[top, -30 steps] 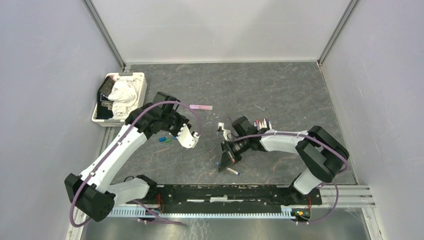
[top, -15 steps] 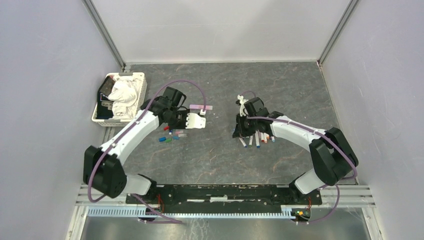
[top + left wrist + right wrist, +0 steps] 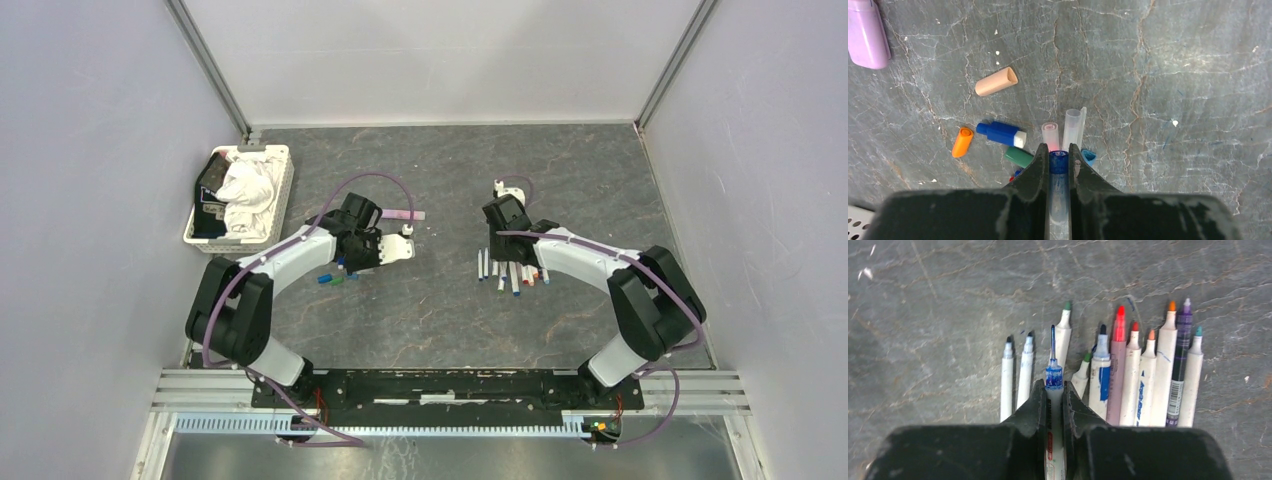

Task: Open the pen caps

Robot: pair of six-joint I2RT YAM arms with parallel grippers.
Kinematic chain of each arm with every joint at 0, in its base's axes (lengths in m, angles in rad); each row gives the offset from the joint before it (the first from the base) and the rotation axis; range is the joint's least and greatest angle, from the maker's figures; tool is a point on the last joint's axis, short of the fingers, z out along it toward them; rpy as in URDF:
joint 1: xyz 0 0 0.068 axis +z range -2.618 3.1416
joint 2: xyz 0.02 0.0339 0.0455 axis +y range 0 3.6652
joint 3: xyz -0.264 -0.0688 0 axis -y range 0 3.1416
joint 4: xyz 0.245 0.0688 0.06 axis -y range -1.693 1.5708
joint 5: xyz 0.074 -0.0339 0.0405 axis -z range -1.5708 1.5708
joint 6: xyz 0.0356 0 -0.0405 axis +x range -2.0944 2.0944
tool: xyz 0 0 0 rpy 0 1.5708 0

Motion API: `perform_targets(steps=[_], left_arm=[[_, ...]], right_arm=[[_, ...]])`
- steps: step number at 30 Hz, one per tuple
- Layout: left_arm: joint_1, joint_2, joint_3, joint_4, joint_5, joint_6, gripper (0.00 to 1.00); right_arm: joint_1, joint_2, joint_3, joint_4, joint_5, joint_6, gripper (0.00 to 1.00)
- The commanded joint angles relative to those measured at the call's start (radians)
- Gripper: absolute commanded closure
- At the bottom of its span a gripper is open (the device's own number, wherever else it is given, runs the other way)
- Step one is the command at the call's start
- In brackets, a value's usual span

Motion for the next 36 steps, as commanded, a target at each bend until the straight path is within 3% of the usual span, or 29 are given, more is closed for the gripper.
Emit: perform_targets(steps=[1,10,16,20,22,28,29,30,36], left_arm=[[0.006,0.029,-0.012,0.083,-0.009,-0.070,0.85],[0.006,0.054,0.011,0.067,-0.008,-0.099,0.63],[0.006,0.027,0.107,-0.051,0.045,-0.136,0.44],[0.006,-0.002,0.191,-0.148,0.111,-0.156,0.40],[0.007,-0.022,0.227,-0.189,0.141,-0.157,0.28],[0.011,-0.064,0.341,-0.278,0.168,-0.183,0.22],[0.013,-0.068,0.364,-0.298,0.167,-0.186,0.03],[0.013,-0.071,0.379,-0.308,0.163,-0.192,0.00],[0.016,-0.083,0.443,-0.352,0.157,-0.221,0.00]], right_arm=[[0.003,0.030,0.037,0.046,0.161,0.084,1.00],[0.003,0.119,0.059,0.071,0.200,0.128,1.00],[0.003,0.137,0.052,0.070,0.220,0.134,0.95],[0.003,0.129,0.028,0.081,0.211,0.138,0.95],[0.004,0.113,0.011,0.086,0.206,0.140,0.95],[0.004,0.031,-0.052,0.135,0.140,0.132,0.95],[0.004,0.014,-0.062,0.139,0.133,0.131,0.95],[0.004,0.003,-0.072,0.145,0.129,0.131,0.95],[0.004,-0.016,-0.070,0.141,0.126,0.128,0.88]])
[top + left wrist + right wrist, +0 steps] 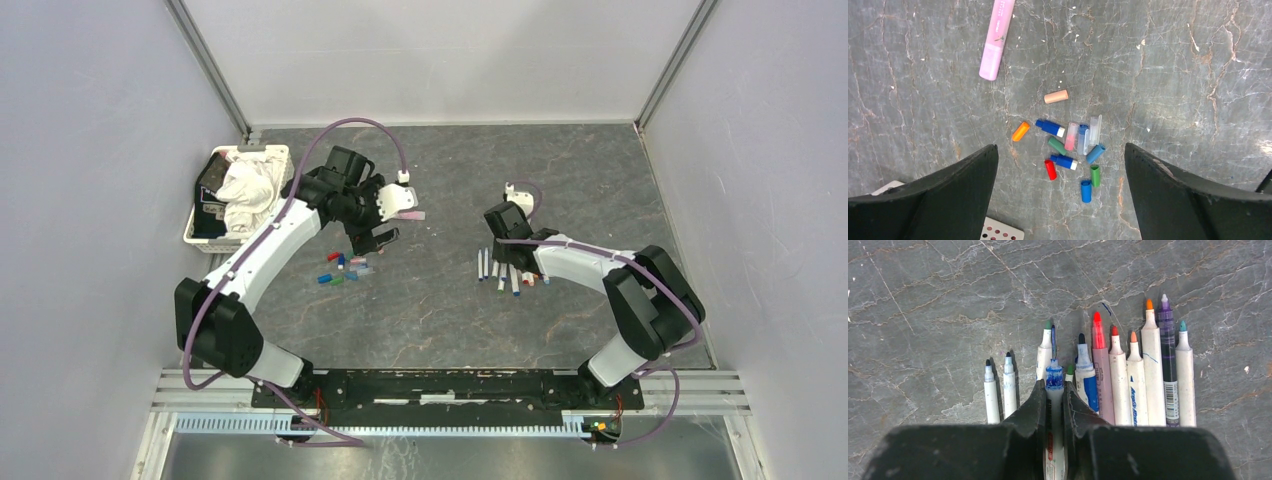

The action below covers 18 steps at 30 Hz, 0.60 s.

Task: Open the pen caps

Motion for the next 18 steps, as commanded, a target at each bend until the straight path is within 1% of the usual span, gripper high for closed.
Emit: perform_targets(steps=[1,3,5,7,11,18], left_arm=[[0.006,-0.031,0.061,-0.063,0.021,-0.058,0.00],[0.006,-0.034,0.065,-0.064,0.020,-0.063,0.00],[0.006,-0.039,0.068,-0.064,0.022,-0.066,0.00],[0.005,-0.041,0.073,-0.063,0.021,-0.070,0.00],[0.005,-0.042,0.087,-0.063,0.016,-0.078,0.00],[0.006,-0.048,0.112,-0.063,0.005,-0.082,0.00]], right_arm=[[0.004,-0.025,0.010,0.016,-0.008,0.009,0.87],[0.003,-0.014,0.011,0.012,-0.013,0.013,0.85],[0.003,-0.002,0.008,0.010,-0.022,0.018,0.80],[0.004,0.003,0.004,0.001,-0.022,0.023,0.78],[0.004,-0.016,0.008,-0.010,-0.018,0.019,0.68],[0.004,-0.083,0.056,-0.042,-0.021,-0.002,0.67]])
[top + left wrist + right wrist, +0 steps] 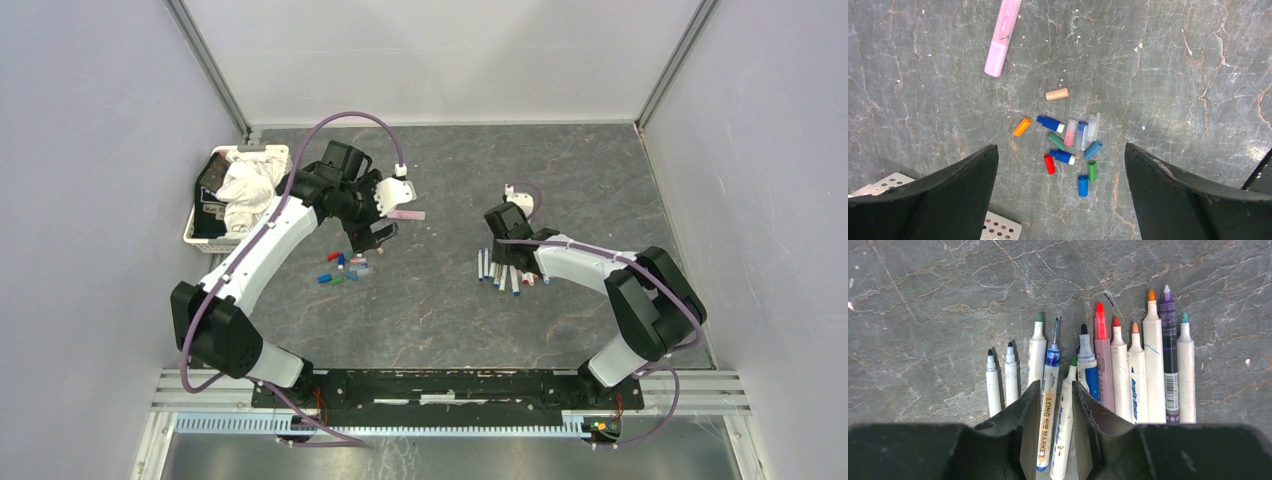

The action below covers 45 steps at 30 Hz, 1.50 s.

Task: Open the pen caps

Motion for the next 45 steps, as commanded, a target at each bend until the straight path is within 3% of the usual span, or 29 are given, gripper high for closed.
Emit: perform_targets(steps=[1,5,7,11,15,18,21,27,31,34,40,45], left_arm=[[0.005,-0.039,0.052,-0.003,0.003,-0.043,0.00],[0.039,-0.042,0.072,0.020,0.011,-0.081,0.00],[0.077,-0.036,0.089,0.022,0.026,-0.099,0.00],[0.163,-0.017,0.121,0.016,0.072,-0.136,0.00],[0.198,-0.015,0.109,-0.015,0.074,-0.130,0.00],[0.218,-0.023,0.092,-0.037,0.074,-0.121,0.00],[0.241,-0.037,0.075,-0.048,0.092,-0.113,0.00],[0.264,-0.058,0.050,-0.074,0.118,-0.089,0.00],[0.275,-0.063,0.049,-0.091,0.131,-0.064,0.00],[0.282,-0.062,0.049,-0.092,0.135,-0.057,0.00],[0.286,-0.042,0.046,-0.095,0.150,-0.050,0.00],[0.286,-0.034,0.002,-0.078,0.150,0.017,0.00]], right_arm=[[0.005,-0.078,0.062,-0.019,0.001,-0.011,0.66],[0.021,-0.076,0.123,0.056,-0.034,-0.119,0.64],[0.025,-0.026,0.197,0.101,-0.129,-0.228,0.59],[0.031,0.186,0.457,0.073,-0.355,-0.451,0.46],[0.048,0.364,0.639,0.071,-0.483,-0.607,0.38],[0.055,0.489,0.787,0.024,-0.531,-0.674,0.29],[0.064,0.589,0.912,0.000,-0.550,-0.695,0.09],[0.081,0.713,0.991,0.032,-0.591,-0.730,0.07],[0.089,0.765,1.000,0.015,-0.595,-0.744,0.15],[0.088,0.774,0.976,0.001,-0.590,-0.751,0.26],[0.090,0.737,0.881,-0.006,-0.577,-0.762,0.62],[0.090,0.652,0.794,0.021,-0.657,-0.728,0.92]])
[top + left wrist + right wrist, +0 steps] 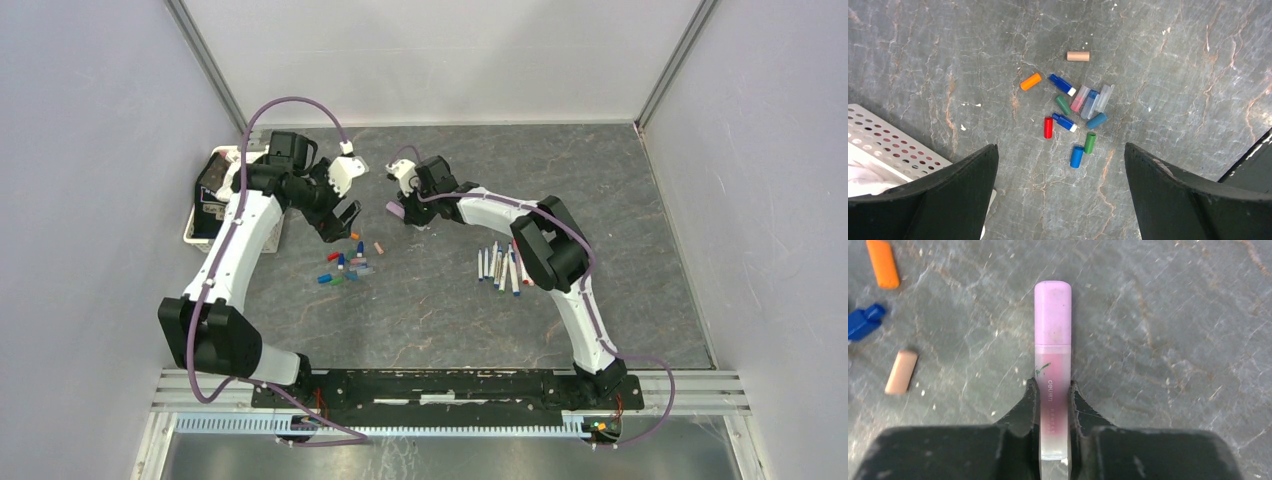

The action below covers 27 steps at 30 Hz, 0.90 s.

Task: Open the pen caps

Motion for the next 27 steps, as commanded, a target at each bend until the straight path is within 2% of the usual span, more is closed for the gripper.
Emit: perform_targets(steps=[1,4,10,12,17,23,27], left_arm=[[0.005,-0.005,-0.053,0.012,0.031,0.110,0.00],[0.005,-0.009,-0.093,0.019,0.059,0.212,0.00],[-0.012,-0.042,-0.157,-0.011,0.176,0.451,0.00],[-0.052,-0.058,-0.172,-0.028,0.179,0.520,0.00],[-0.175,-0.087,-0.229,-0.045,0.118,0.605,0.00],[-0.284,-0.108,-0.268,-0.045,0.088,0.634,0.00],[-0.322,-0.121,-0.290,-0.053,0.076,0.657,0.14]], right_arm=[[0.005,-0.094,-0.098,-0.042,-0.107,0.032,0.97],[-0.005,-0.178,-0.181,-0.003,-0.226,0.099,1.00],[-0.026,-0.277,-0.317,0.054,-0.679,0.291,1.00],[-0.020,-0.294,-0.355,0.065,-0.783,0.337,1.00],[-0.003,-0.361,-0.455,0.156,-0.898,0.438,1.00],[0.015,-0.362,-0.471,0.308,-0.968,0.607,1.00],[0.022,-0.343,-0.469,0.390,-0.993,0.705,1.00]])
